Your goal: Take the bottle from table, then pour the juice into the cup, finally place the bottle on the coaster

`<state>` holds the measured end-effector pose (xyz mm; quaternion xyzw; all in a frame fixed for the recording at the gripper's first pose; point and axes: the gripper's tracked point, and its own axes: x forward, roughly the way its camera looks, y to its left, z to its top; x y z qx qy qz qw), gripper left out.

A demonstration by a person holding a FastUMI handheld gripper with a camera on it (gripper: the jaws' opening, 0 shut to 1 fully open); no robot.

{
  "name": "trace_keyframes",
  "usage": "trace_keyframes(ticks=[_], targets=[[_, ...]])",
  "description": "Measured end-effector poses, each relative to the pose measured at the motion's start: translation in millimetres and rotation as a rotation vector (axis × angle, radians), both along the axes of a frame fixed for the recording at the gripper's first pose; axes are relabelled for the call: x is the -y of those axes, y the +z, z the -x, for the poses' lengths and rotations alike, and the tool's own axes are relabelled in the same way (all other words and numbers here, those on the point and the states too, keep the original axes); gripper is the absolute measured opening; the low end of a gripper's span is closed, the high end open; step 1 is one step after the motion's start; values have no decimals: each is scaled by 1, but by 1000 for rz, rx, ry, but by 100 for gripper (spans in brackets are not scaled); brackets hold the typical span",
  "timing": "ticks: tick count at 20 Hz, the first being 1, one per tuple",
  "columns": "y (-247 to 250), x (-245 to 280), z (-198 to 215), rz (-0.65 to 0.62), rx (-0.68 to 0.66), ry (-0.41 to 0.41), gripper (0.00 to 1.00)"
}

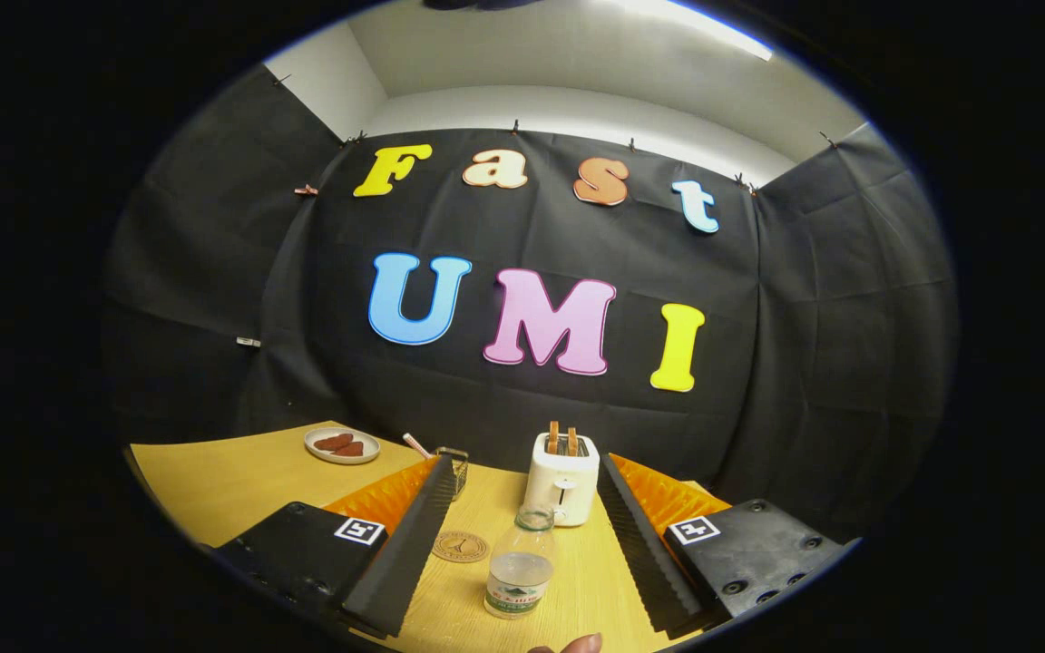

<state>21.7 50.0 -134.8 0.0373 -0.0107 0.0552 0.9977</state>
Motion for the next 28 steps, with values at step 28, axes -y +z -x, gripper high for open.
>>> trace_keyframes(ticks=[28], targets=[[-164,-19,-77,146,-214,41,69]])
